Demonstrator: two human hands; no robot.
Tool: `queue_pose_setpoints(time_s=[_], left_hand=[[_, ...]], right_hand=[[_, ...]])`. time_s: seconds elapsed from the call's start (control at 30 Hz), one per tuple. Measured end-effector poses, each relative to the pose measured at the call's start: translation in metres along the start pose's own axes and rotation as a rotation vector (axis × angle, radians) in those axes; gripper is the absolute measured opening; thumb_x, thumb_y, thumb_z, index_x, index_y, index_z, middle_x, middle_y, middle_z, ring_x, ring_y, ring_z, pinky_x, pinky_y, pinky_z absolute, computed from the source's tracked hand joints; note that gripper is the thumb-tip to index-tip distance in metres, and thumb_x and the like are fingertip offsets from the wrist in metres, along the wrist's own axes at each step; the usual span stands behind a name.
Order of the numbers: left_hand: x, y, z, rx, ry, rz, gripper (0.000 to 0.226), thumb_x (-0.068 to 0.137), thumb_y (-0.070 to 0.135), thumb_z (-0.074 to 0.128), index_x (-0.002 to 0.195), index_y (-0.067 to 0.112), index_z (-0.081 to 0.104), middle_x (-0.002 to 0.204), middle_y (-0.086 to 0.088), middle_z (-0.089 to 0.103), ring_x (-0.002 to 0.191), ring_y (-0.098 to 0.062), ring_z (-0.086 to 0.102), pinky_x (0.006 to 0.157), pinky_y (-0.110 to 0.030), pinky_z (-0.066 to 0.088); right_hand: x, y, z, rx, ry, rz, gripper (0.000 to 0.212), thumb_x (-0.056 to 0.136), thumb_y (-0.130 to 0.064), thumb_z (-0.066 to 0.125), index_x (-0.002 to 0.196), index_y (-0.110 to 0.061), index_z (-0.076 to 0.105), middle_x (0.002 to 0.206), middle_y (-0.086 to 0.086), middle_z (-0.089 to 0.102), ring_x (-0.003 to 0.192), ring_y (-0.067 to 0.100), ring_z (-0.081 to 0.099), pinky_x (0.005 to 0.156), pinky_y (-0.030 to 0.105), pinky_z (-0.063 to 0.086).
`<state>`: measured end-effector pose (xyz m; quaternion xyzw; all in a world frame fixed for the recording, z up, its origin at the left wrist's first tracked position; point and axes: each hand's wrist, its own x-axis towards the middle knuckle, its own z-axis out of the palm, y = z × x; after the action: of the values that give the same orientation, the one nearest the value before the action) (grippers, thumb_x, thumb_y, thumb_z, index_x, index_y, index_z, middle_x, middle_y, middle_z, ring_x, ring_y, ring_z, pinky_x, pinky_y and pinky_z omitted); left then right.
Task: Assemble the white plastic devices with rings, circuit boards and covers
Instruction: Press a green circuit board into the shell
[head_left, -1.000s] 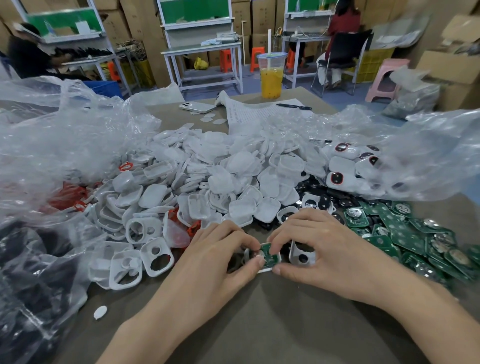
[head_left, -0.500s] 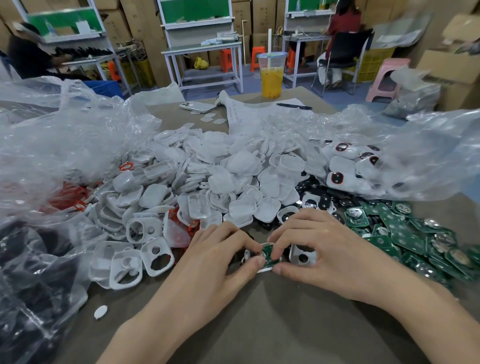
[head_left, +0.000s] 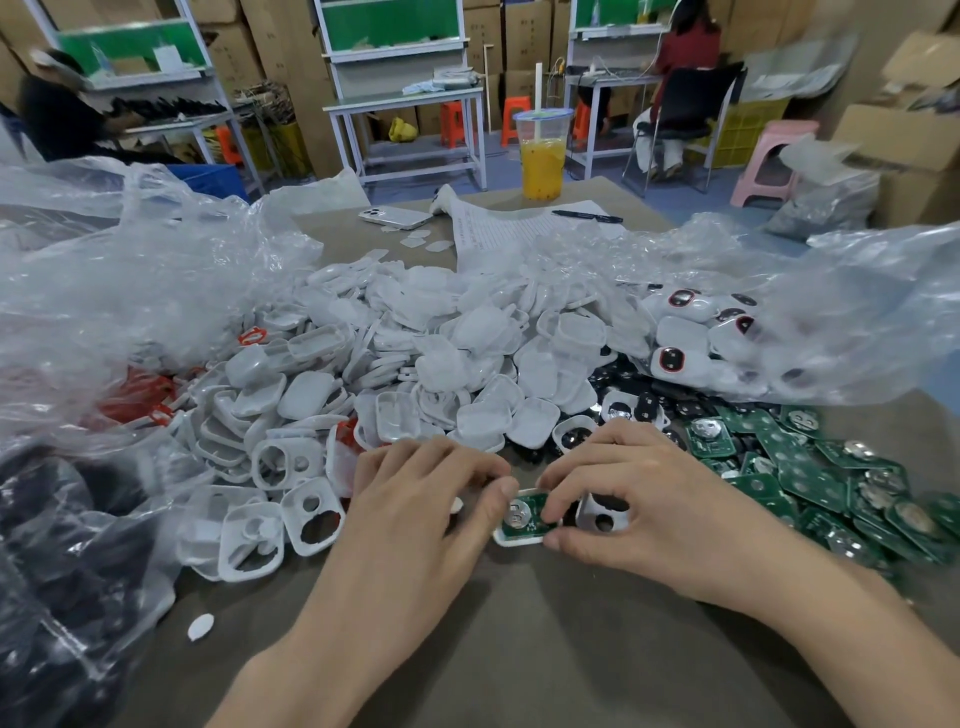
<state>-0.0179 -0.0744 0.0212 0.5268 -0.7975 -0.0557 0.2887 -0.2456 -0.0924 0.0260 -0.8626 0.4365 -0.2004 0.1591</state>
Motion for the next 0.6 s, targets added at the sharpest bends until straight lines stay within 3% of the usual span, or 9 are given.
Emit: queue_pose_setpoints(time_s=[0.13, 0.23, 0.33, 0.47, 0.53, 0.6], left_hand=[[0.002, -0.003, -0.006, 0.065, -0.01, -0.047, 0.044, 0.097, 0.063, 0.033, 0.1, 0.038, 0.069, 0.094, 0.023, 0.064, 0.095, -0.005, 0.053, 0.094, -0.03, 0.031], [0.001, -0.005, -0.003, 0.025, -0.035, -0.035, 0.05, 0.095, 0.069, 0.031, 0.105, 0.038, 0.07, 0.094, 0.028, 0.063, 0.098, 0.002, 0.051, 0.094, -0.027, 0.032], [0.002, -0.004, -0.002, -0.284, -0.037, -0.126, 0.037, 0.091, 0.07, 0.045, 0.105, 0.044, 0.066, 0.096, 0.024, 0.069, 0.101, 0.0, 0.06, 0.088, -0.021, 0.041], [0.005, 0.001, -0.004, -0.712, -0.127, -0.245, 0.025, 0.085, 0.063, 0.059, 0.102, 0.045, 0.061, 0.088, 0.009, 0.075, 0.076, -0.007, 0.067, 0.071, -0.026, 0.051], [0.007, 0.005, -0.005, -0.863, -0.113, -0.277, 0.018, 0.088, 0.055, 0.067, 0.097, 0.04, 0.063, 0.079, 0.002, 0.073, 0.067, -0.008, 0.063, 0.065, -0.019, 0.048], [0.009, 0.007, -0.006, -0.98, -0.084, -0.308, 0.014, 0.089, 0.047, 0.07, 0.094, 0.035, 0.066, 0.076, -0.001, 0.072, 0.065, -0.009, 0.062, 0.061, -0.016, 0.048]], right_hand=[[-0.001, -0.004, -0.003, 0.004, 0.063, -0.011, 0.017, 0.081, -0.055, 0.067, 0.092, -0.043, 0.072, 0.107, -0.036, 0.062, 0.113, -0.006, 0.041, 0.1, 0.013, 0.028], [-0.002, -0.008, -0.004, 0.021, 0.181, -0.032, 0.014, 0.08, -0.049, 0.071, 0.089, -0.038, 0.074, 0.107, -0.03, 0.065, 0.11, -0.003, 0.046, 0.098, 0.014, 0.033], [-0.002, -0.012, -0.004, 0.006, 0.304, -0.066, 0.011, 0.08, -0.038, 0.08, 0.088, -0.032, 0.075, 0.107, -0.024, 0.067, 0.104, 0.003, 0.049, 0.094, 0.015, 0.037], [0.0, -0.017, -0.003, 0.019, 0.385, -0.123, 0.012, 0.083, -0.035, 0.078, 0.091, -0.028, 0.074, 0.112, -0.022, 0.066, 0.107, 0.004, 0.053, 0.095, 0.018, 0.04], [0.0, -0.02, -0.002, 0.158, 0.368, -0.07, 0.014, 0.083, -0.035, 0.078, 0.096, -0.032, 0.072, 0.114, -0.021, 0.064, 0.108, 0.005, 0.058, 0.093, 0.016, 0.042], [0.001, -0.025, -0.001, 0.456, 0.33, 0.061, 0.026, 0.08, -0.039, 0.08, 0.104, -0.039, 0.069, 0.106, -0.017, 0.067, 0.096, 0.007, 0.064, 0.082, 0.021, 0.05]])
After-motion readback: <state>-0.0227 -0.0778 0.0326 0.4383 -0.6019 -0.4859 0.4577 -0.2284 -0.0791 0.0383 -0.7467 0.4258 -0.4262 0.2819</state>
